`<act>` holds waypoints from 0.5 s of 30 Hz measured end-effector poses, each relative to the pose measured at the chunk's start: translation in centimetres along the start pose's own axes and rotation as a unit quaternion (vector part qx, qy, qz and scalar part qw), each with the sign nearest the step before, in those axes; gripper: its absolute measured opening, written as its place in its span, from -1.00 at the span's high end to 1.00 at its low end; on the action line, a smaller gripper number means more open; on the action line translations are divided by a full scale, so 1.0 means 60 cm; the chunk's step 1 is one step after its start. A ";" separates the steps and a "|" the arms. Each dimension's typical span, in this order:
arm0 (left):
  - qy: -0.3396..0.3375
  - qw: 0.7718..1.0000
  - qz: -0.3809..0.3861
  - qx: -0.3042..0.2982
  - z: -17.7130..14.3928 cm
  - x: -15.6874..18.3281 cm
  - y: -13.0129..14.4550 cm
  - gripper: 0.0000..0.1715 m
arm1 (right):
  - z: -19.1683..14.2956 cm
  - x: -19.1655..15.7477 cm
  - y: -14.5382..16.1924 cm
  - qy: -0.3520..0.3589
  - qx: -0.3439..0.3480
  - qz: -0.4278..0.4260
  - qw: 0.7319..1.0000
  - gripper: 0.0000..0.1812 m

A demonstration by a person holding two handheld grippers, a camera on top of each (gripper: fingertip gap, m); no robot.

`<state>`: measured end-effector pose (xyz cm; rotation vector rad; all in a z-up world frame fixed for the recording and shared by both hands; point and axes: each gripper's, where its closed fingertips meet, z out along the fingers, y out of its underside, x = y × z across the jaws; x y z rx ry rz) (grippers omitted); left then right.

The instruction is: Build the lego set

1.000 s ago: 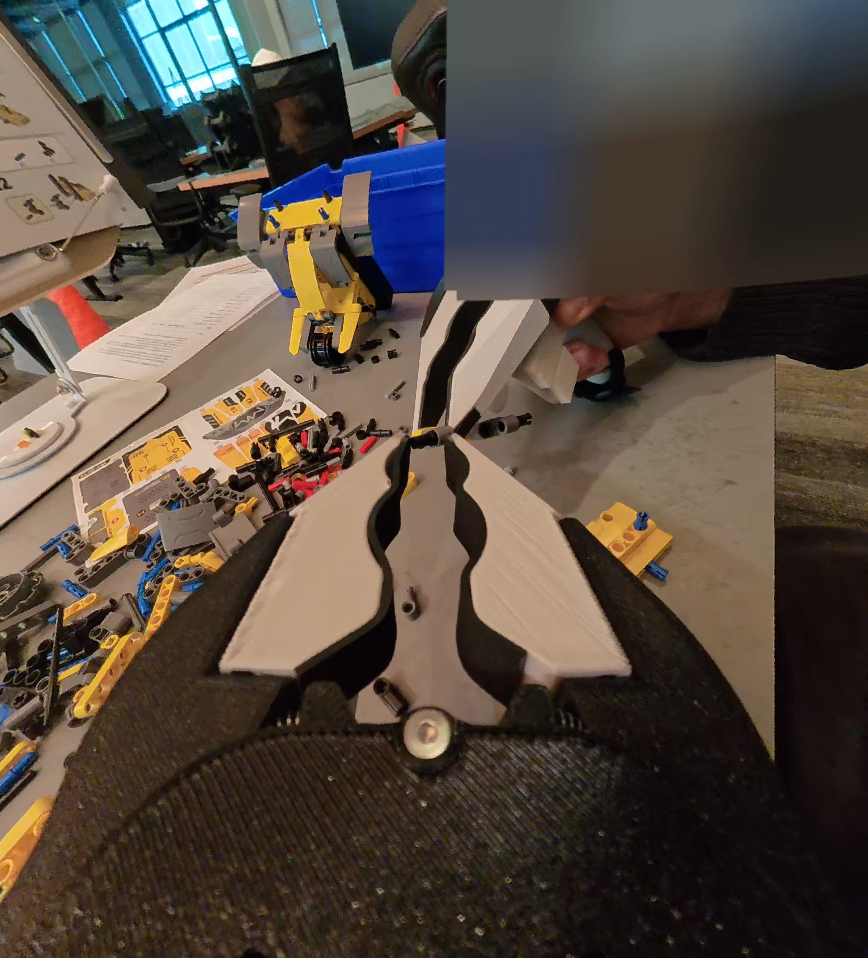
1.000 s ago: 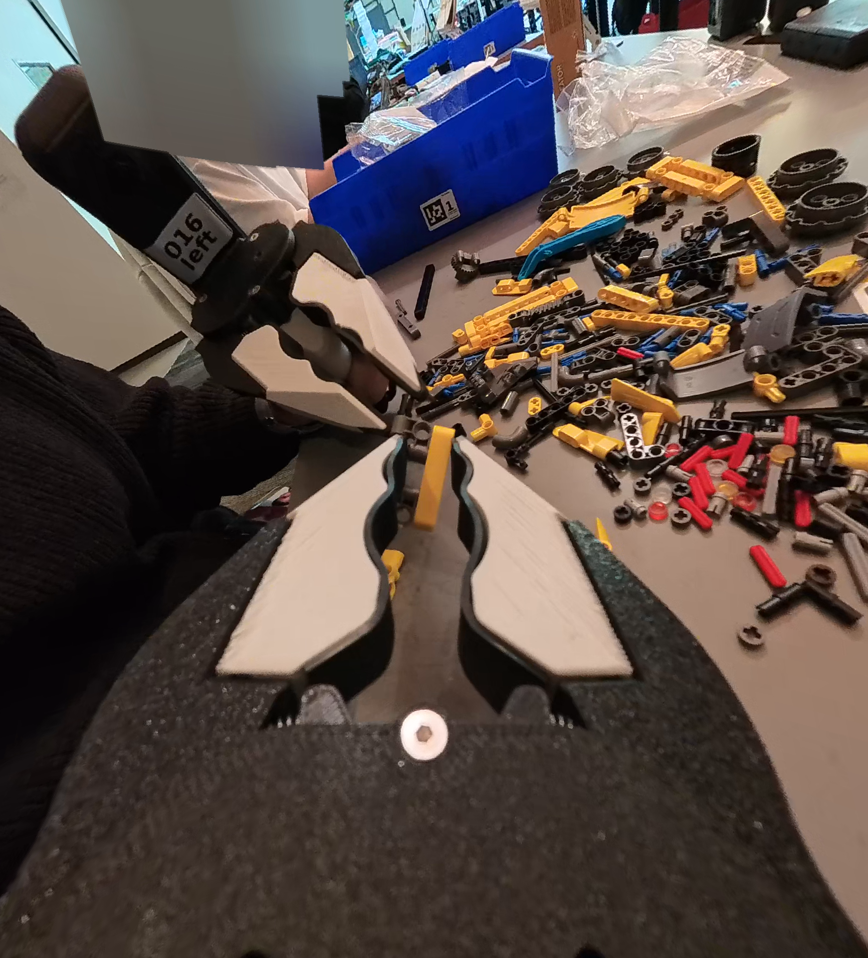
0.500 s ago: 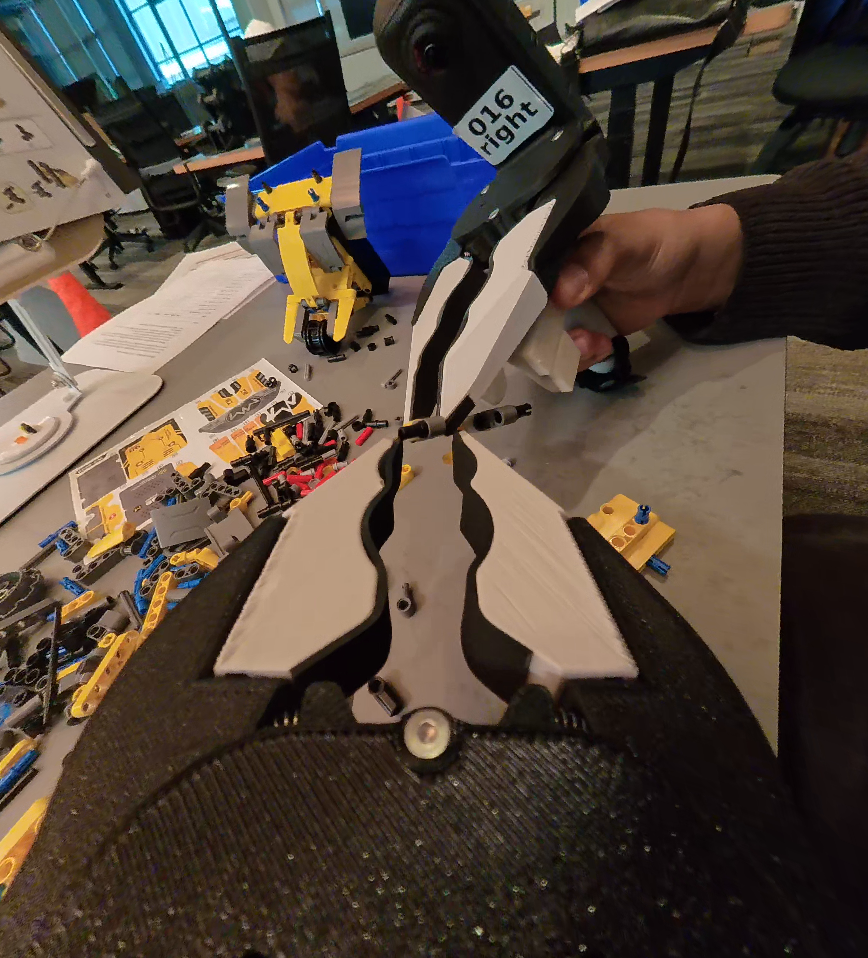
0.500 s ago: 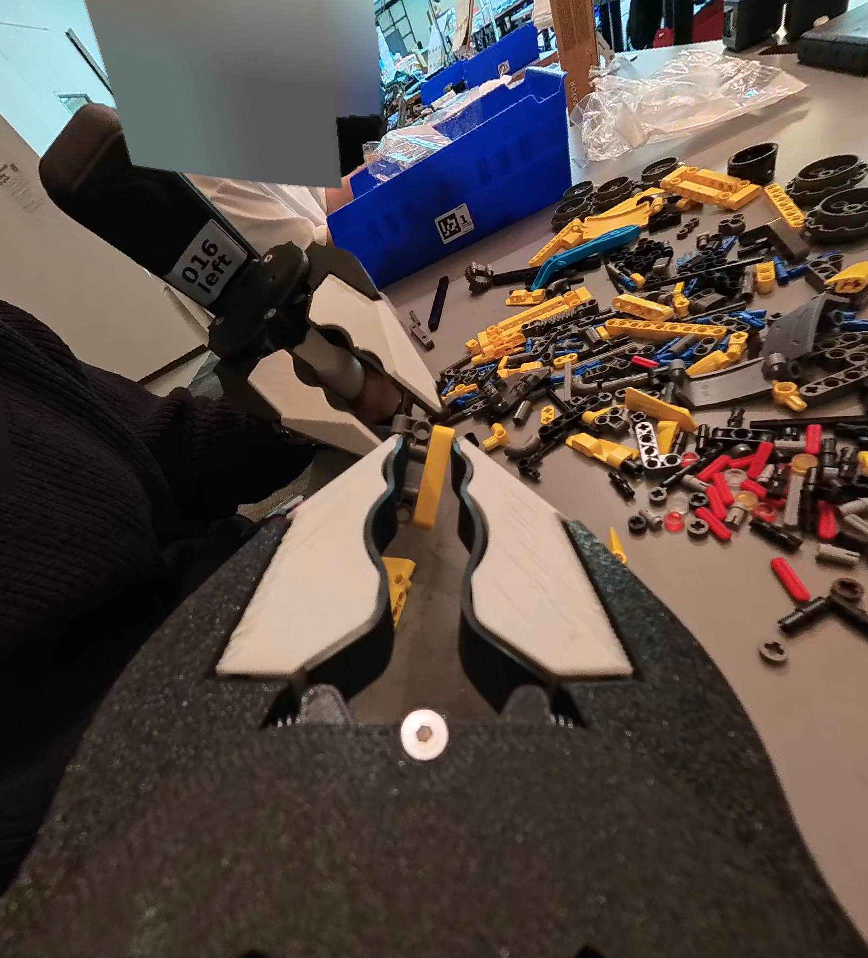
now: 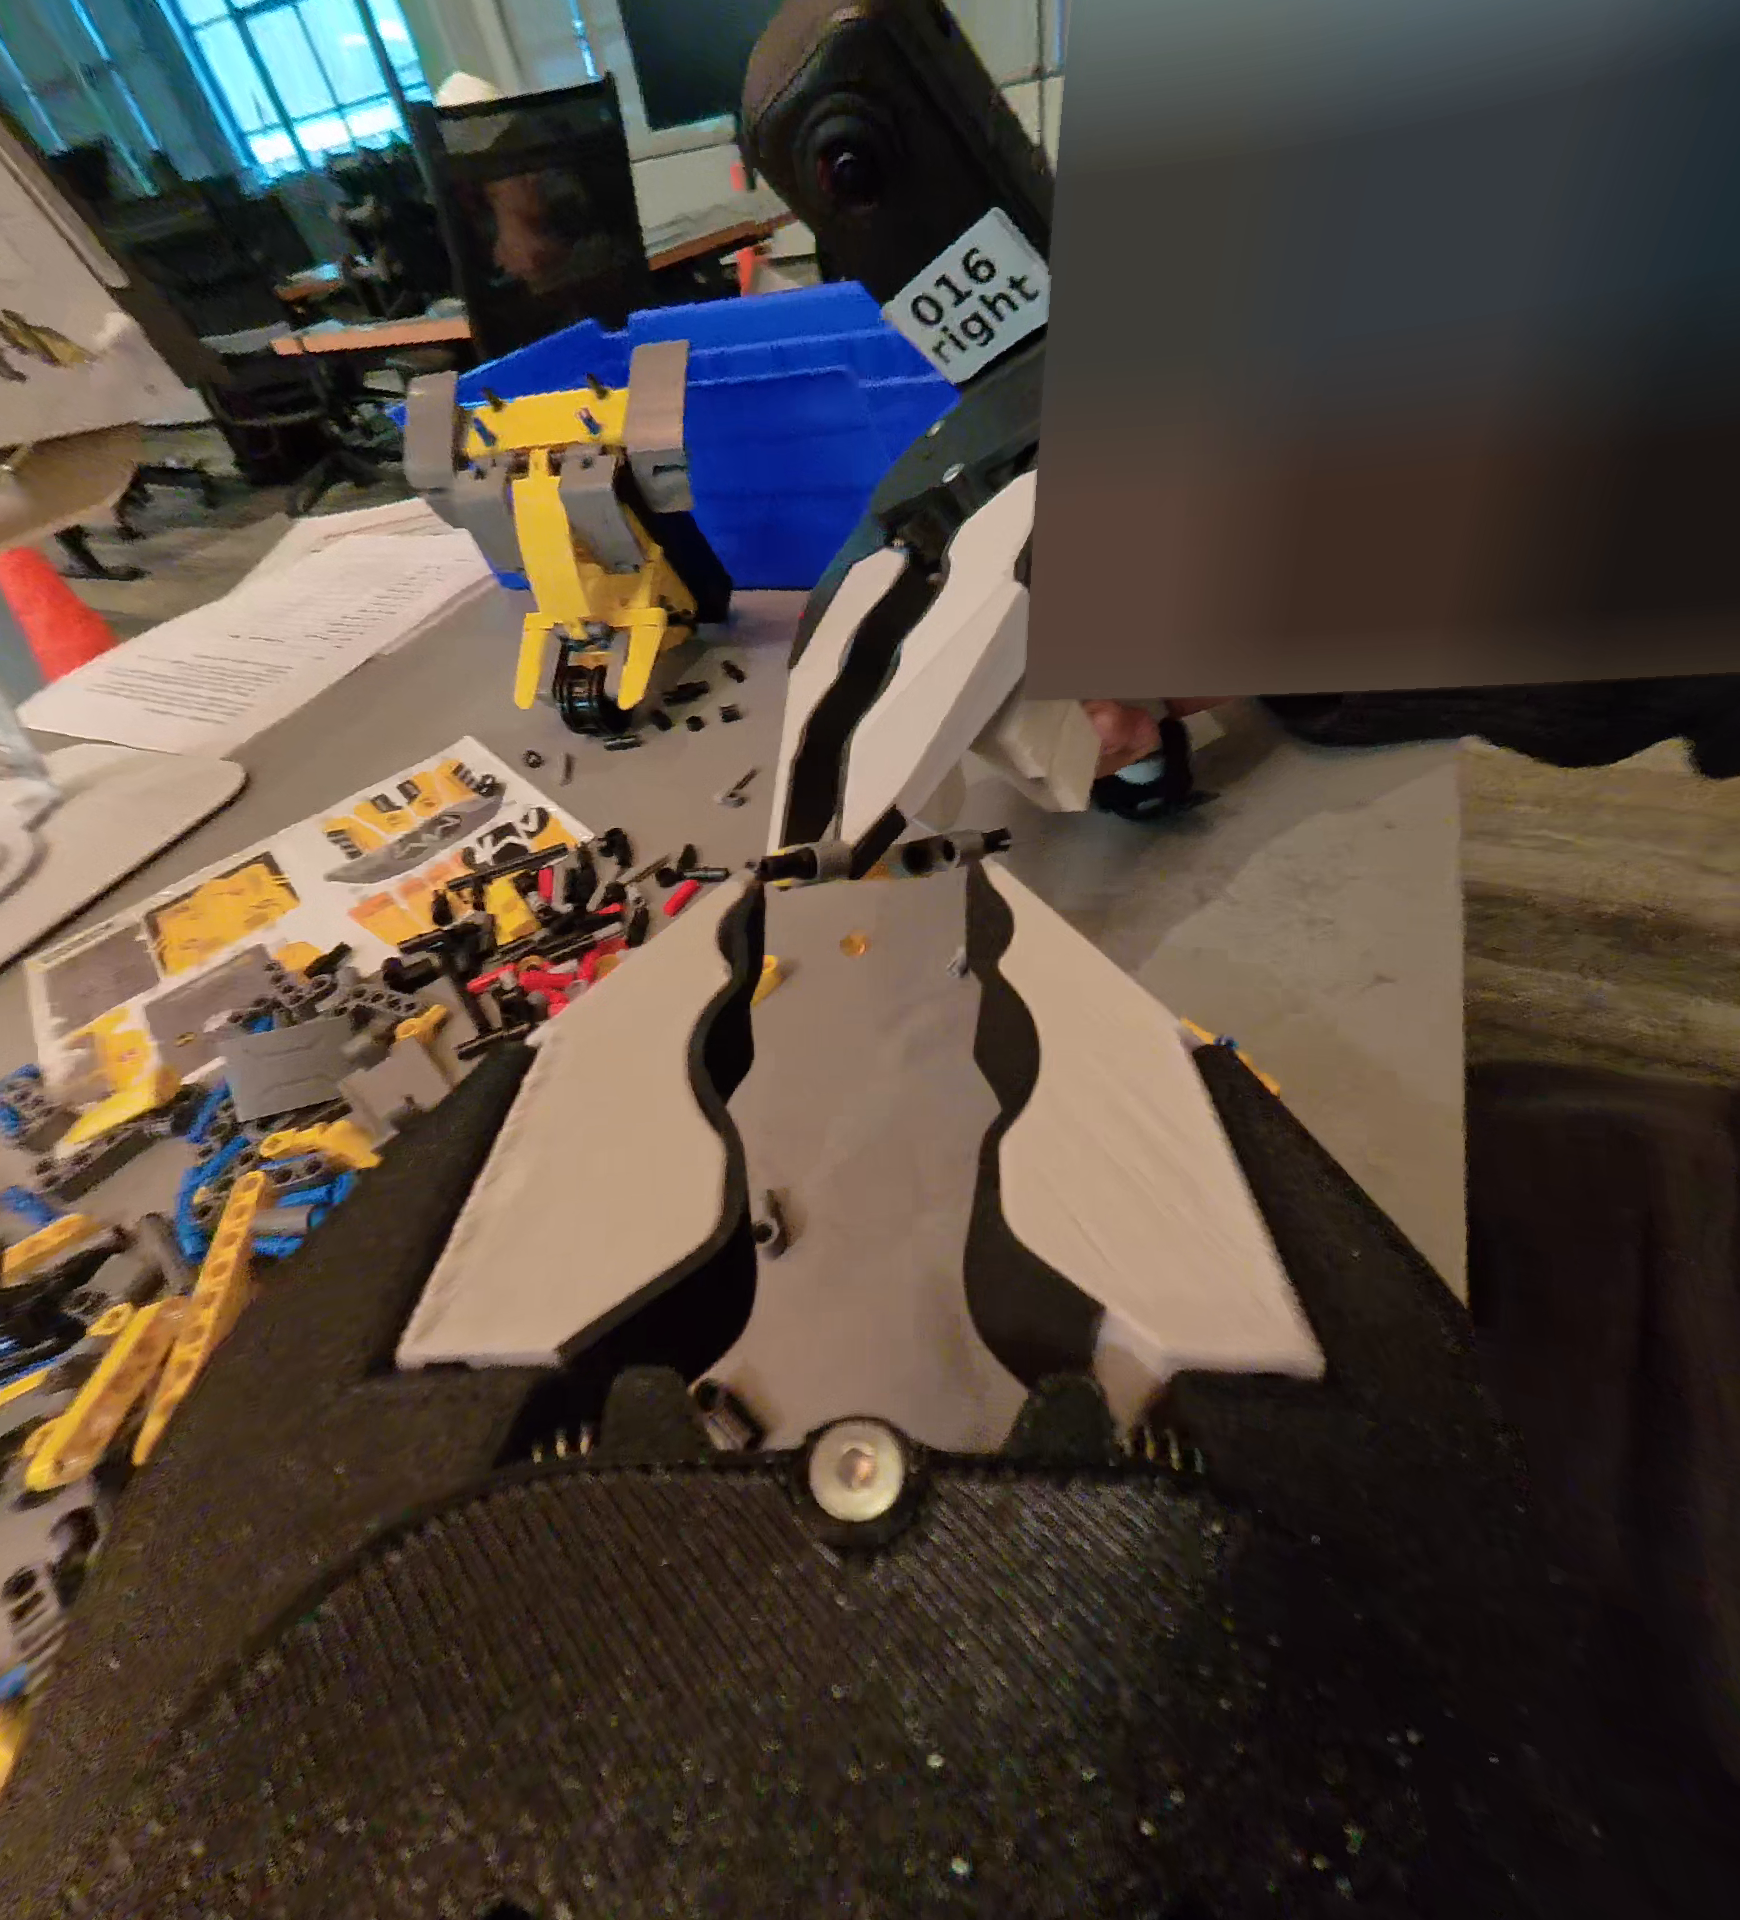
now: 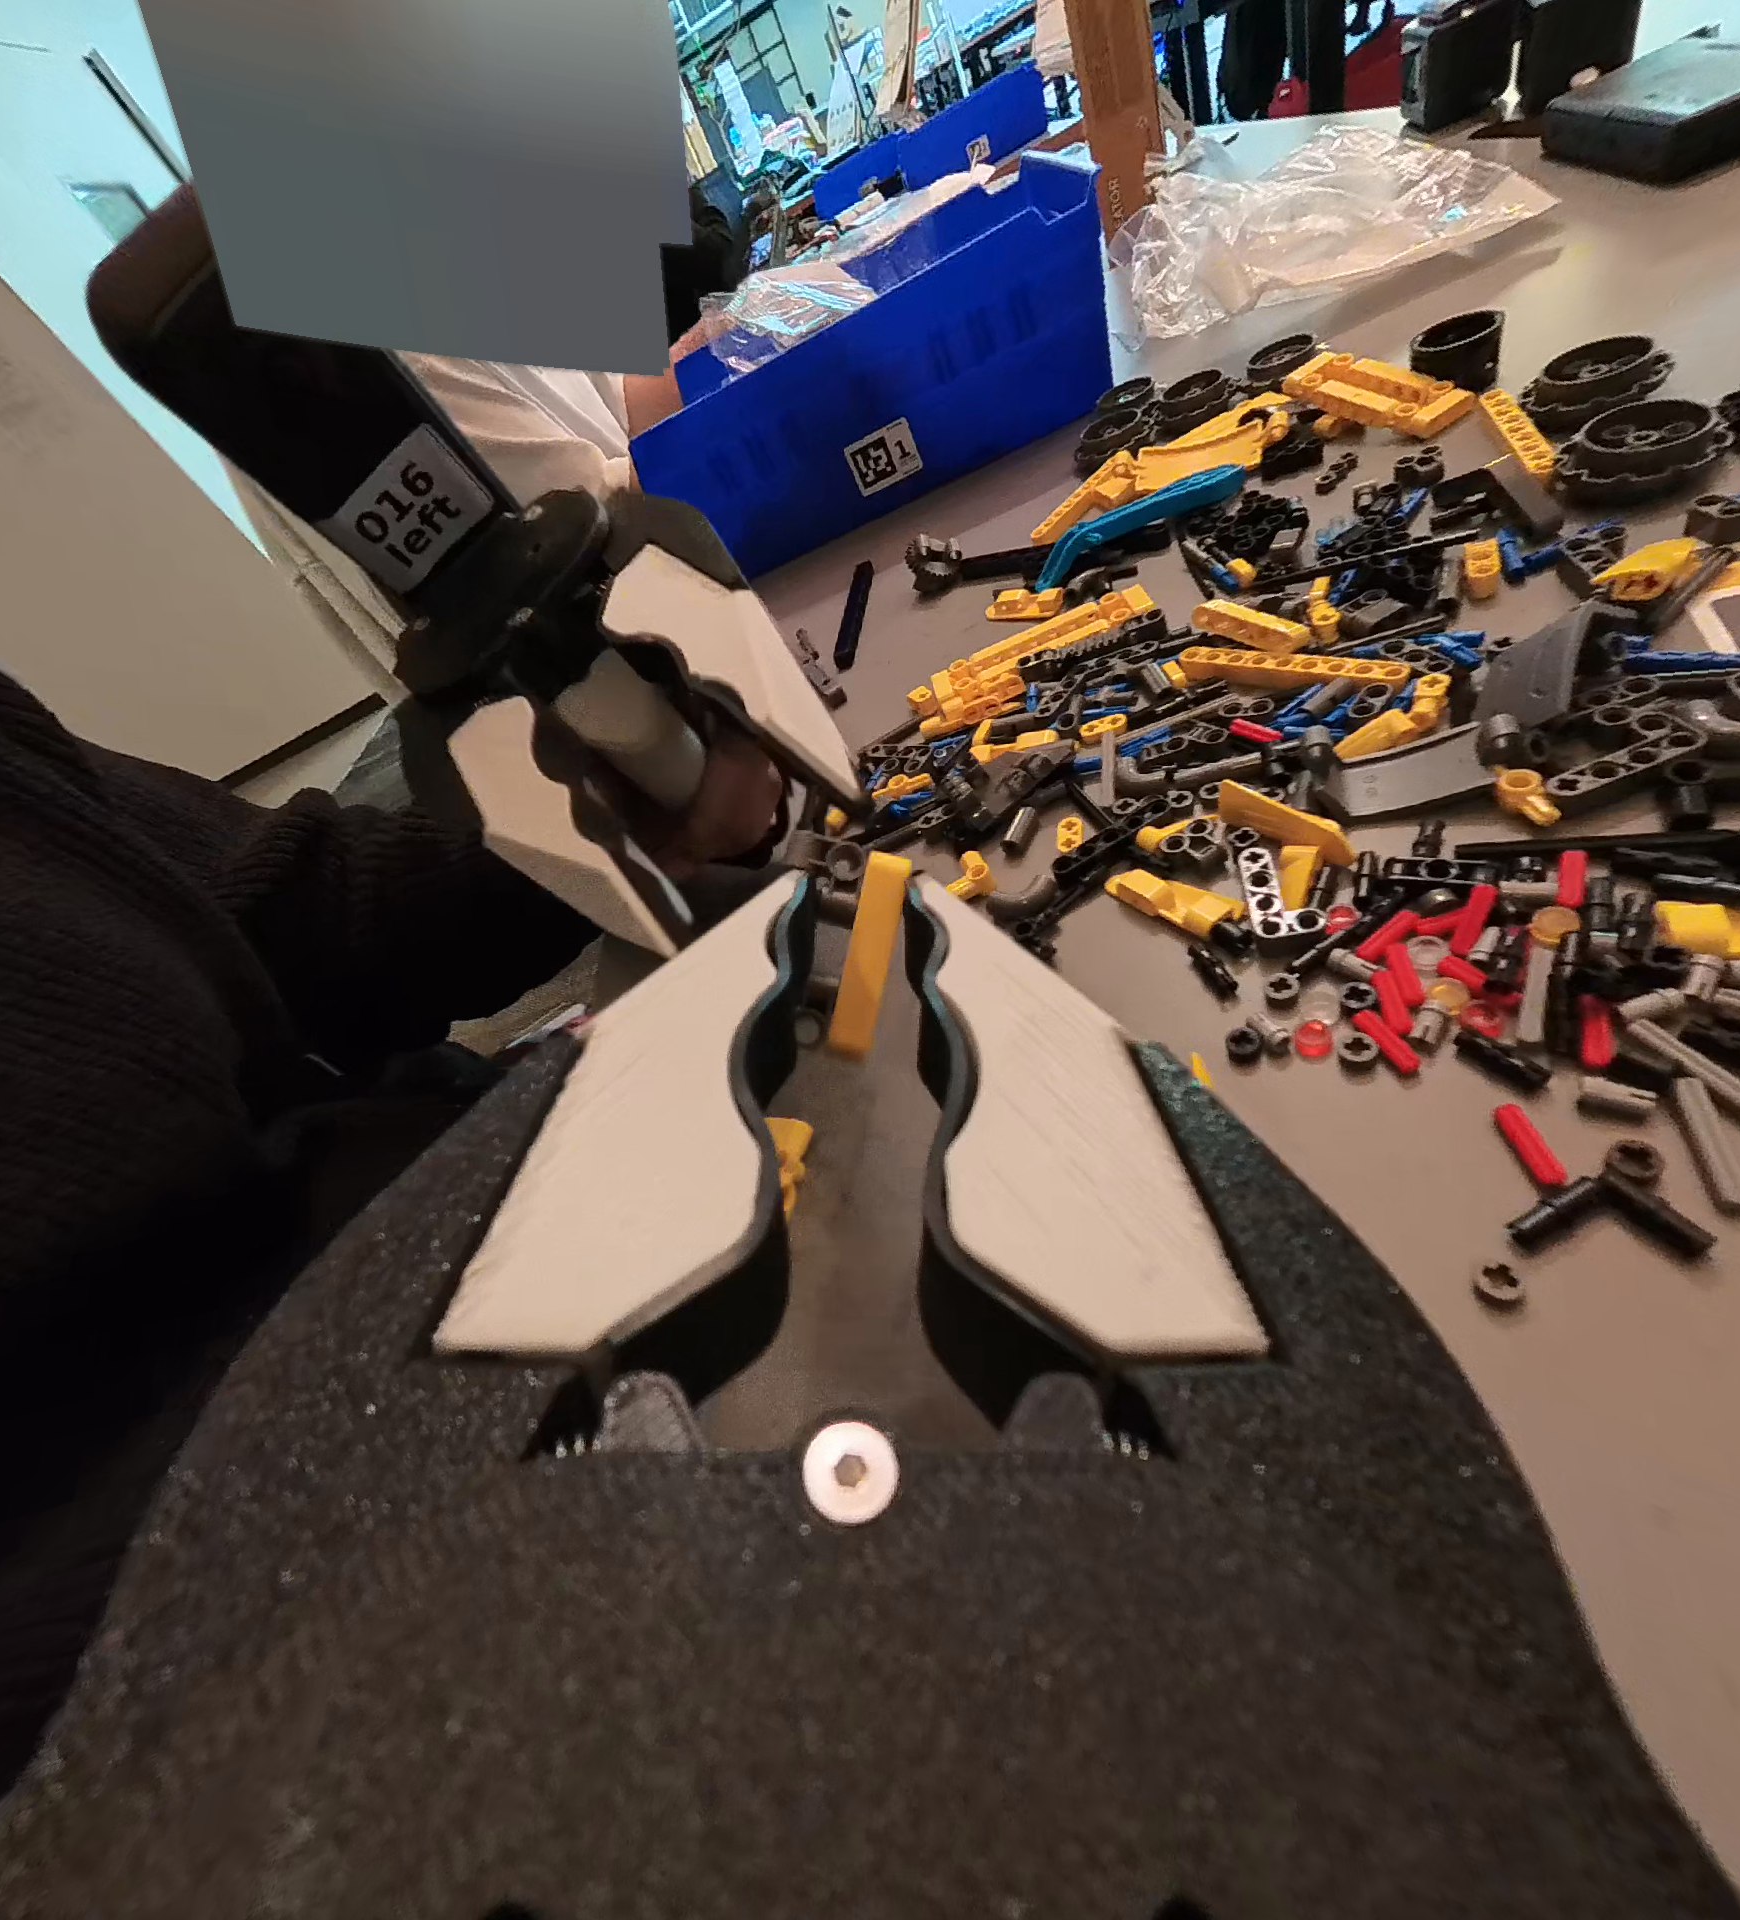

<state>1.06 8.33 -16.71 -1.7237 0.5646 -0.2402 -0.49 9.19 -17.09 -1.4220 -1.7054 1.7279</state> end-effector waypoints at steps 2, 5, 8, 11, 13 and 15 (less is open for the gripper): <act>-0.004 1.000 -0.008 0.012 -0.003 -0.004 -0.006 0.53 | -0.003 0.003 -0.003 0.003 0.004 0.001 1.000 0.83; -0.014 1.000 -0.011 0.022 -0.008 -0.012 -0.011 0.52 | -0.006 0.006 -0.007 0.005 0.011 0.003 1.000 0.83; -0.029 0.999 -0.011 0.027 -0.011 -0.020 -0.014 0.55 | -0.005 0.004 -0.007 -0.002 0.013 0.008 1.000 0.83; -0.038 0.999 -0.002 0.028 -0.014 -0.022 -0.014 0.64 | -0.001 0.005 -0.002 -0.003 0.006 0.007 1.000 0.83; -0.040 0.999 0.003 0.026 -0.013 -0.022 -0.013 0.67 | -0.002 0.004 -0.002 -0.004 0.006 0.006 1.000 0.83; -0.043 0.999 0.005 0.022 -0.012 -0.023 -0.012 0.68 | -0.003 0.004 -0.003 -0.004 0.007 0.005 1.000 0.83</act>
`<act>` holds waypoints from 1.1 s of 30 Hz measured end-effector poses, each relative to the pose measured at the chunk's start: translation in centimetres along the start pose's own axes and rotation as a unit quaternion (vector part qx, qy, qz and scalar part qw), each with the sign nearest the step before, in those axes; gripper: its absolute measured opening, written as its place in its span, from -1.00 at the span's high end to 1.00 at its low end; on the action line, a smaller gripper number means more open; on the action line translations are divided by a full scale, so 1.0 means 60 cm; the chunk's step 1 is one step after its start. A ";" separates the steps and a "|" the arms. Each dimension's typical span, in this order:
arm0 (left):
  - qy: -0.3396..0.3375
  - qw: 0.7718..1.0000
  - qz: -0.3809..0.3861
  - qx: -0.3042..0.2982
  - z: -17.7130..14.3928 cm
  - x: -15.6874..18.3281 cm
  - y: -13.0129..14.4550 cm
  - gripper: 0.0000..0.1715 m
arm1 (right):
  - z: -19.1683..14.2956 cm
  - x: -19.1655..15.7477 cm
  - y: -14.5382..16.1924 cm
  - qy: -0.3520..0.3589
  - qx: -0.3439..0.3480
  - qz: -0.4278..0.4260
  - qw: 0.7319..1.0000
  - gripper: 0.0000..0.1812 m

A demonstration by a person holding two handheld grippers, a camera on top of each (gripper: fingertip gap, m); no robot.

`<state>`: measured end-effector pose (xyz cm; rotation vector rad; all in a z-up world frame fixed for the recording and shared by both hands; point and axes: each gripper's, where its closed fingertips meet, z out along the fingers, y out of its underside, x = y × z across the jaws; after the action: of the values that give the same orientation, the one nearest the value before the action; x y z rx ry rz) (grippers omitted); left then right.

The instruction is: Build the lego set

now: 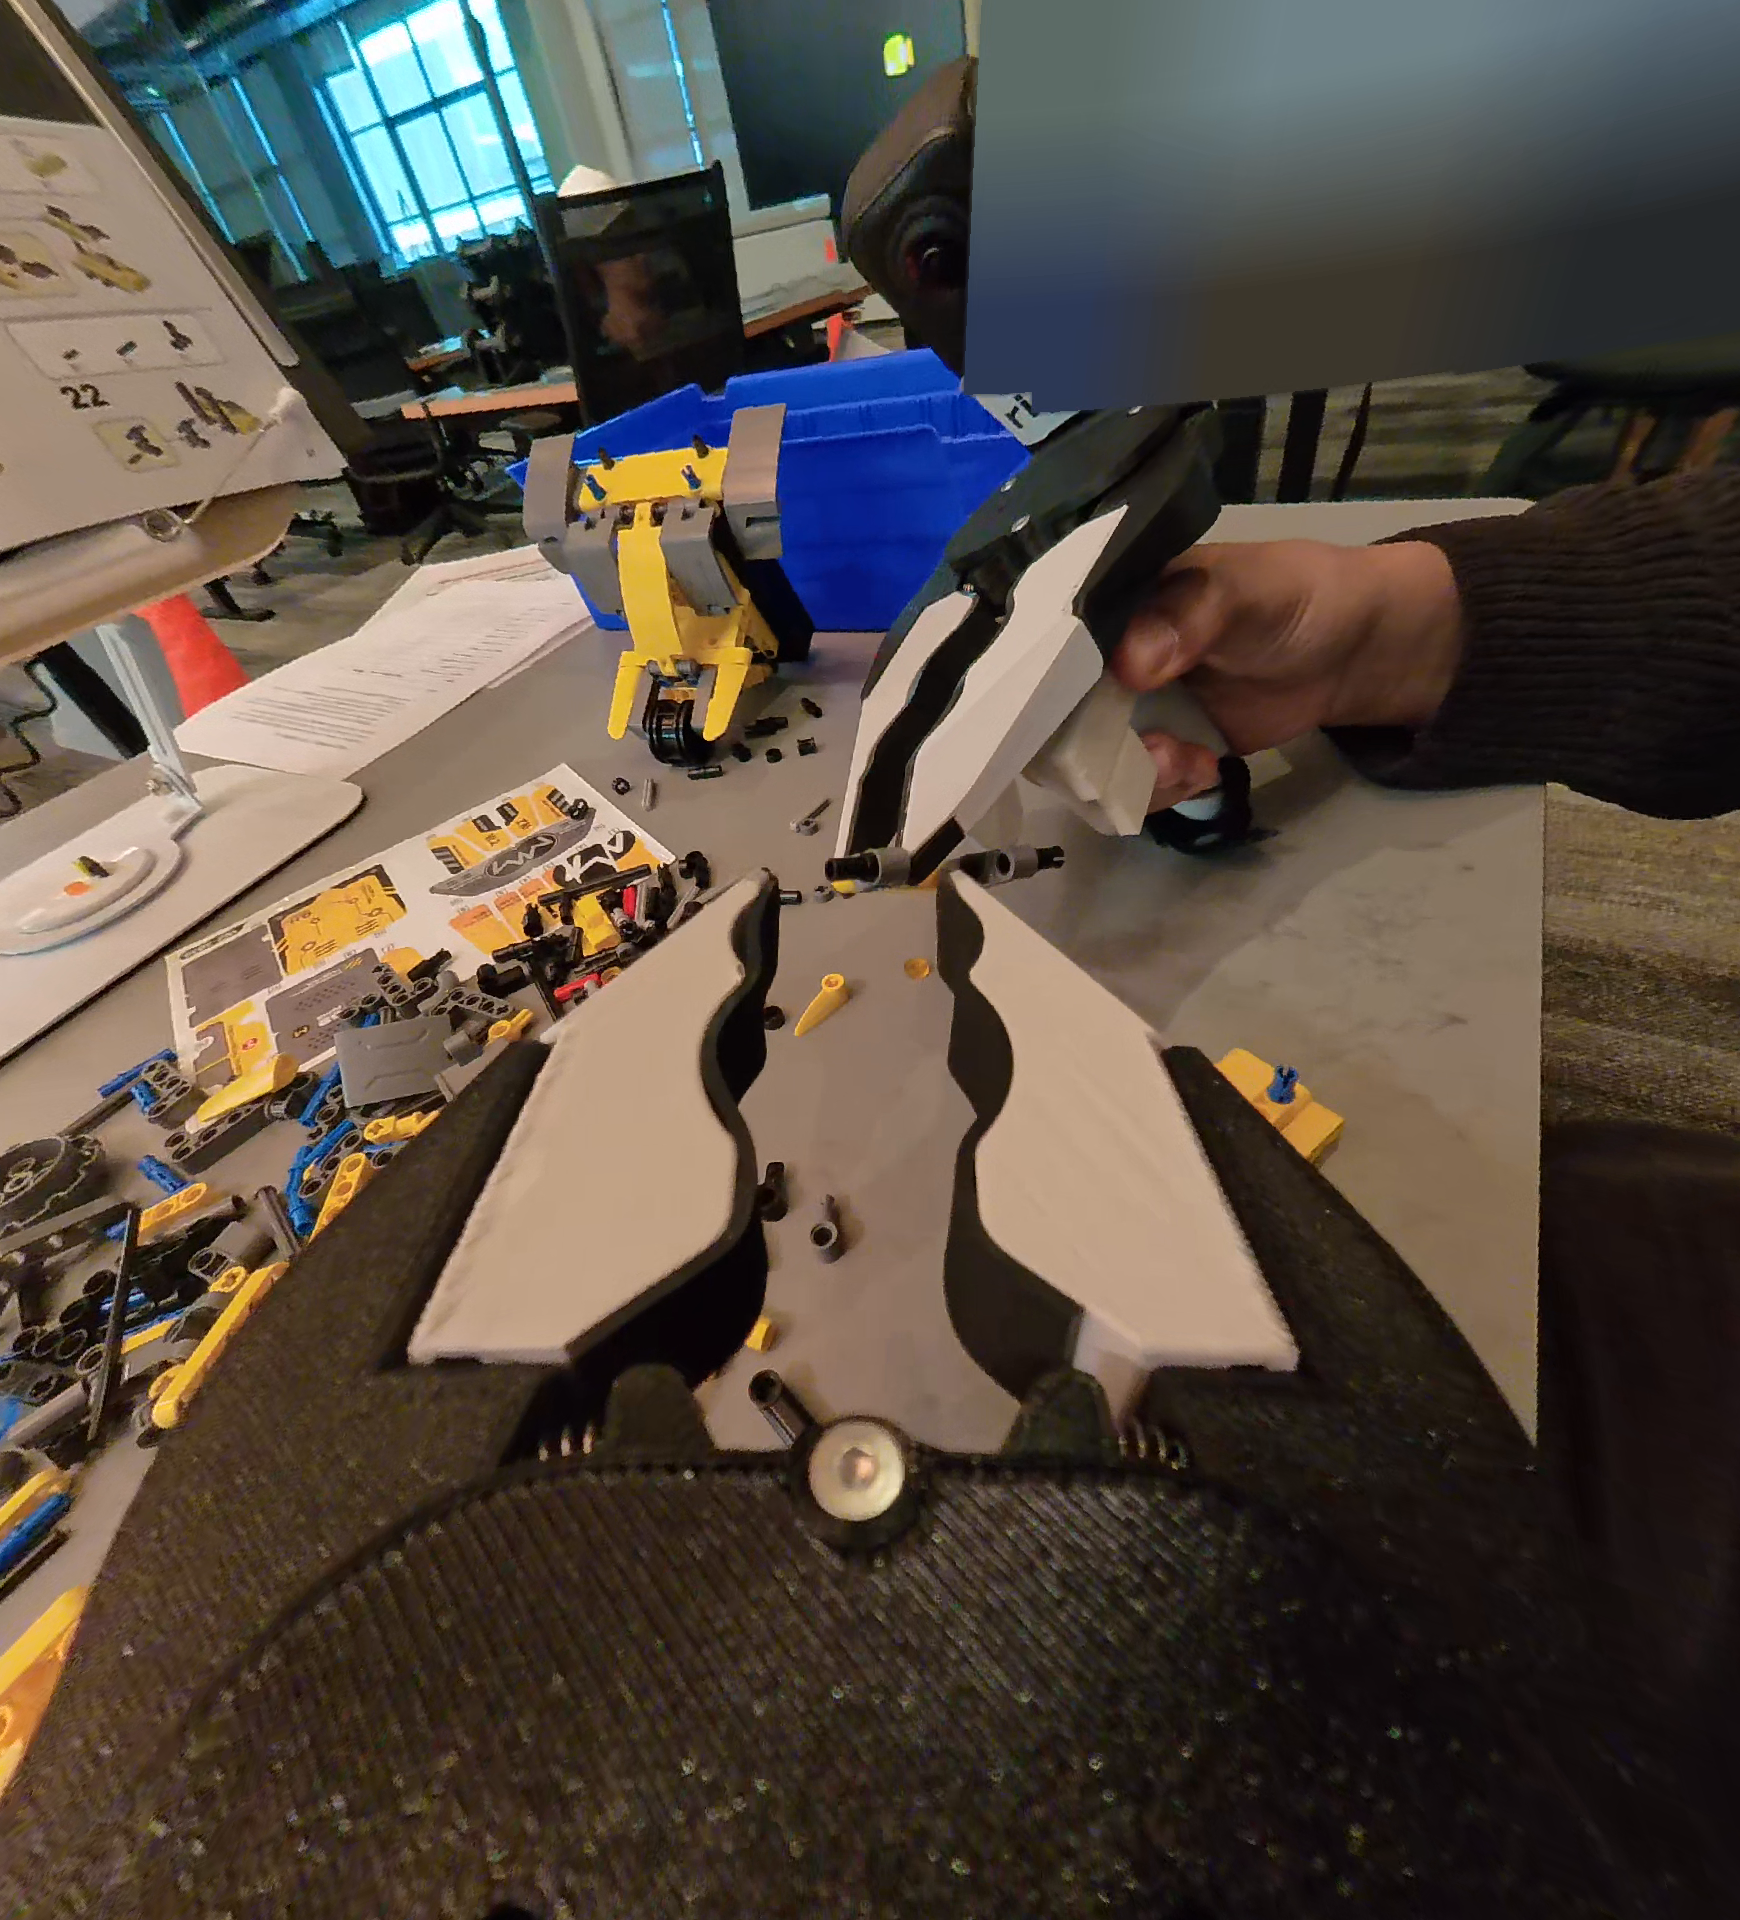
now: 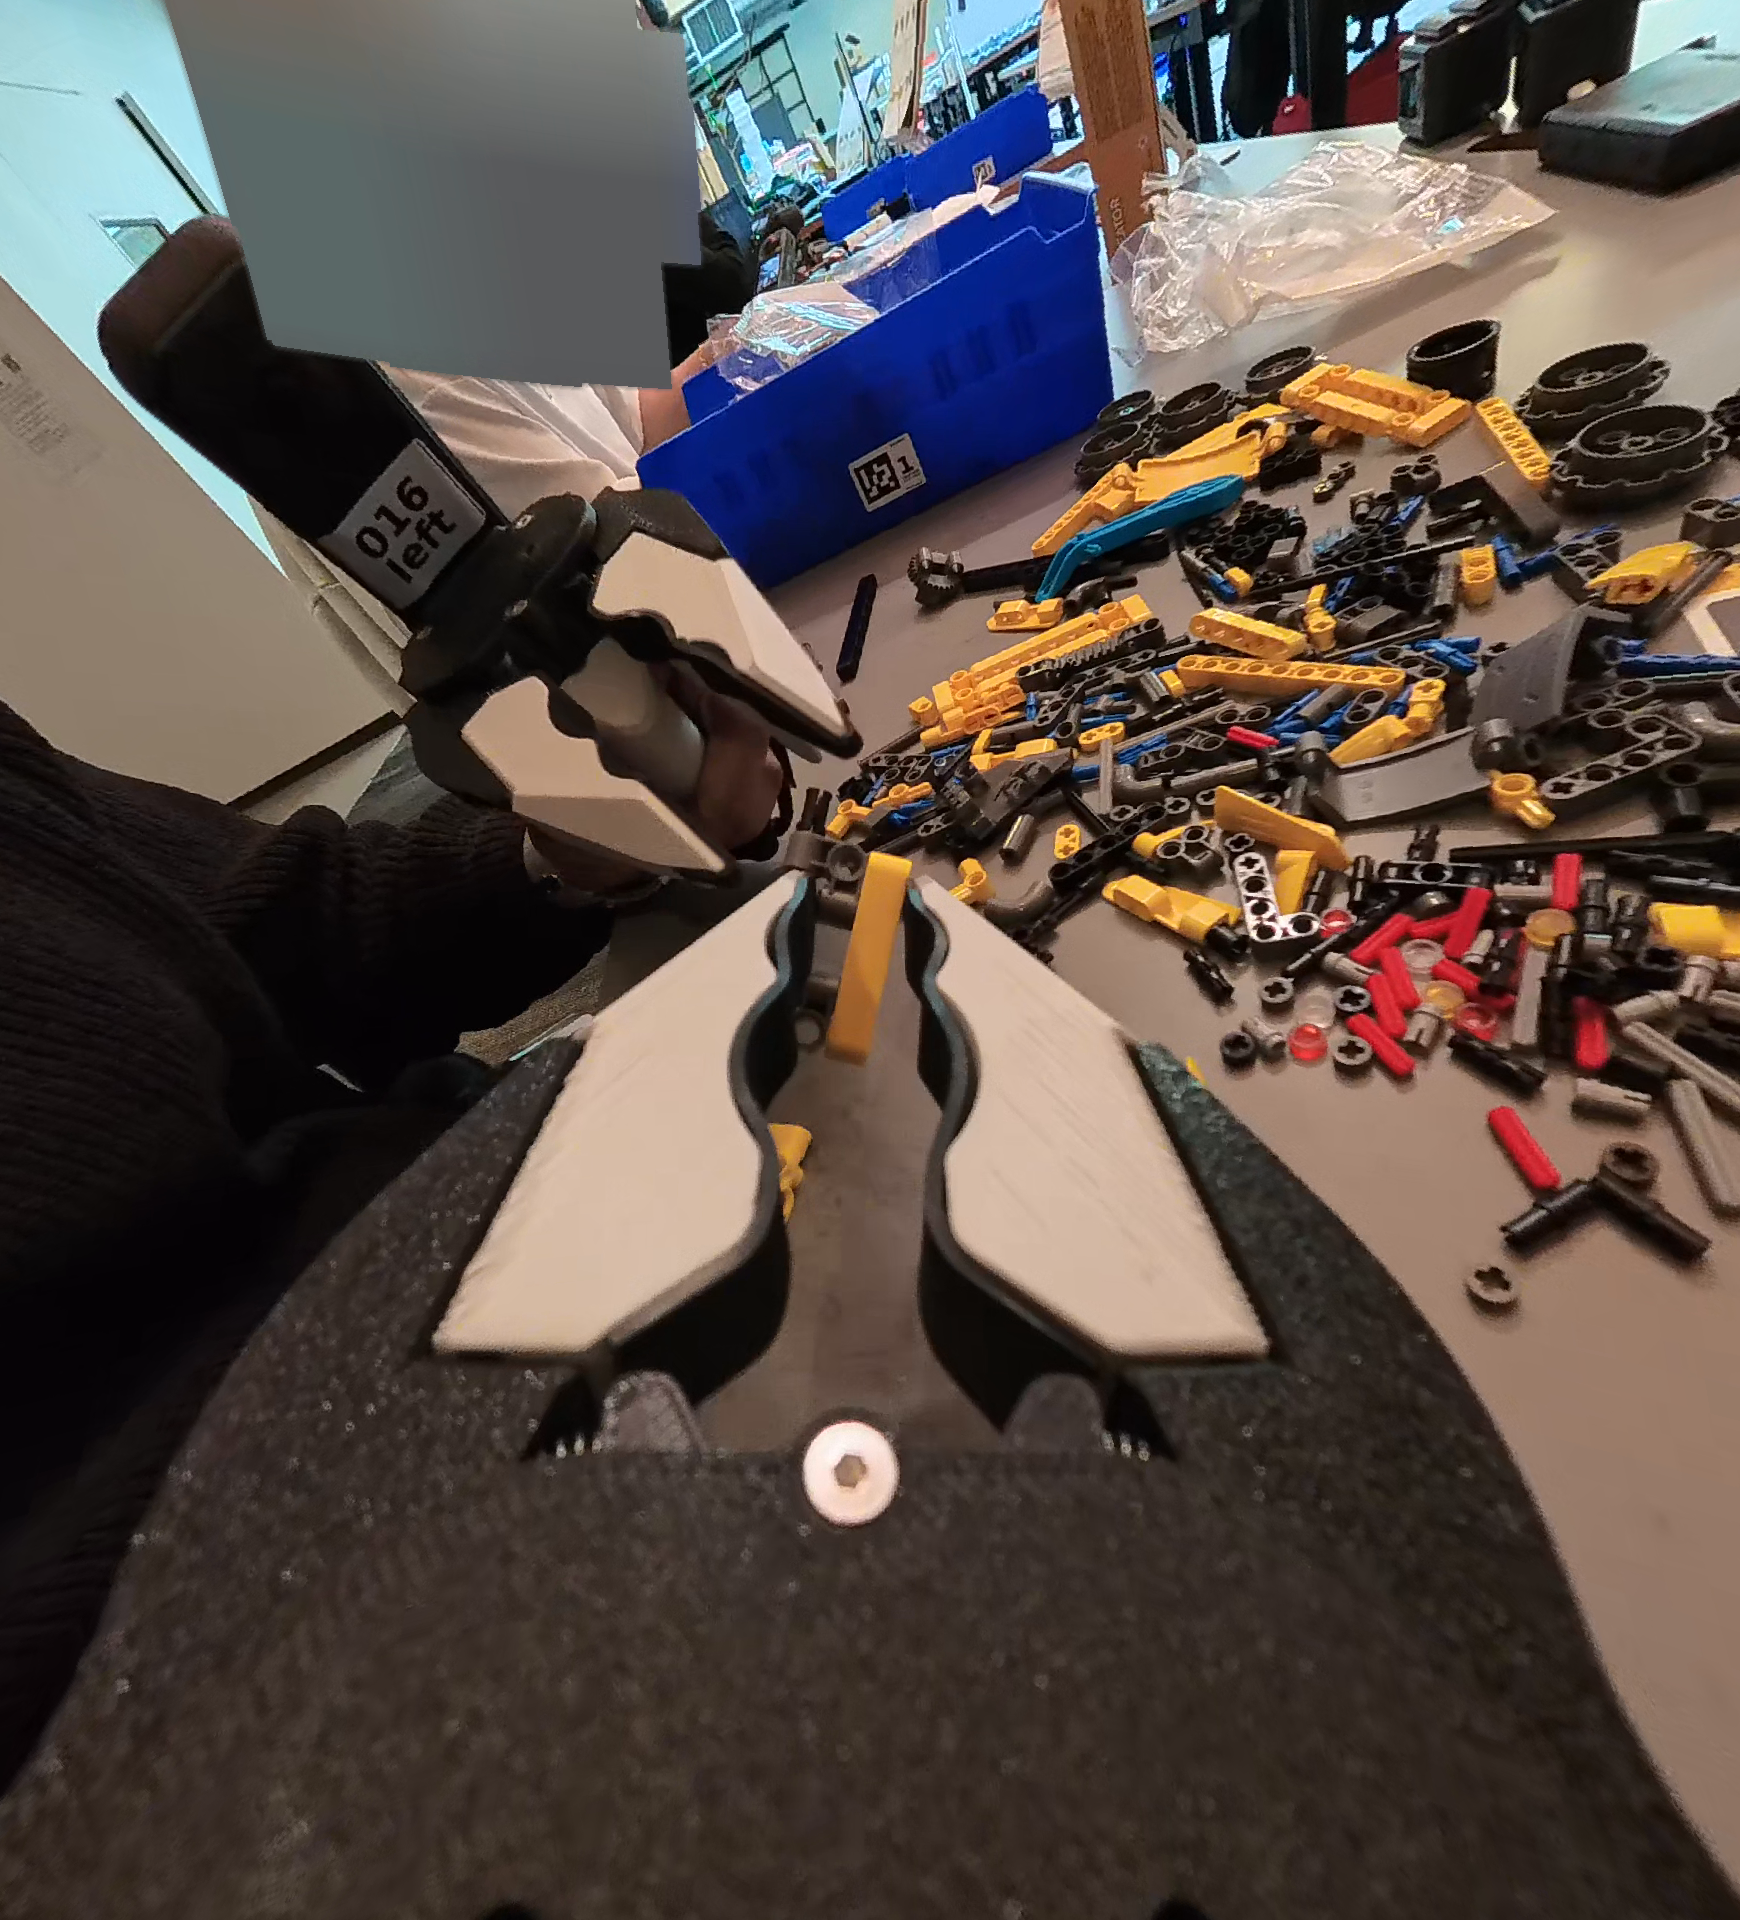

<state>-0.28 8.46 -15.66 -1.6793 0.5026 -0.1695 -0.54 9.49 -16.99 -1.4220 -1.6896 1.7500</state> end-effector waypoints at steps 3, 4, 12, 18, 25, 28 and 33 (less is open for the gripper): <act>-0.002 1.000 0.004 -0.001 0.000 0.000 0.000 0.71 | 0.000 0.000 0.001 -0.002 -0.001 0.002 1.000 0.83; -0.001 1.000 0.004 -0.002 0.000 0.000 0.001 0.71 | 0.001 -0.001 0.002 -0.003 -0.002 0.003 1.000 0.83; 0.002 1.000 0.012 -0.012 0.004 0.005 0.006 0.78 | 0.007 -0.009 0.007 0.001 -0.013 -0.015 1.000 0.83; 0.000 1.000 0.016 -0.018 0.005 0.004 0.009 0.80 | 0.008 -0.007 0.008 0.002 -0.013 -0.006 1.000 0.83; 0.000 1.000 0.020 -0.021 0.006 0.006 0.011 0.84 | 0.010 -0.005 0.008 0.009 -0.014 -0.008 1.000 0.83; 0.003 1.000 0.017 -0.022 0.006 0.007 0.011 0.84 | 0.010 -0.005 0.008 0.007 -0.013 -0.005 1.000 0.83; 0.014 1.000 -0.002 -0.023 0.007 0.007 0.012 0.84 | 0.010 -0.004 0.009 0.006 -0.014 0.001 1.000 0.83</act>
<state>0.11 8.60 -16.54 -1.7251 0.5273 -0.1867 -0.70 8.87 -17.48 -1.4424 -1.7128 1.7218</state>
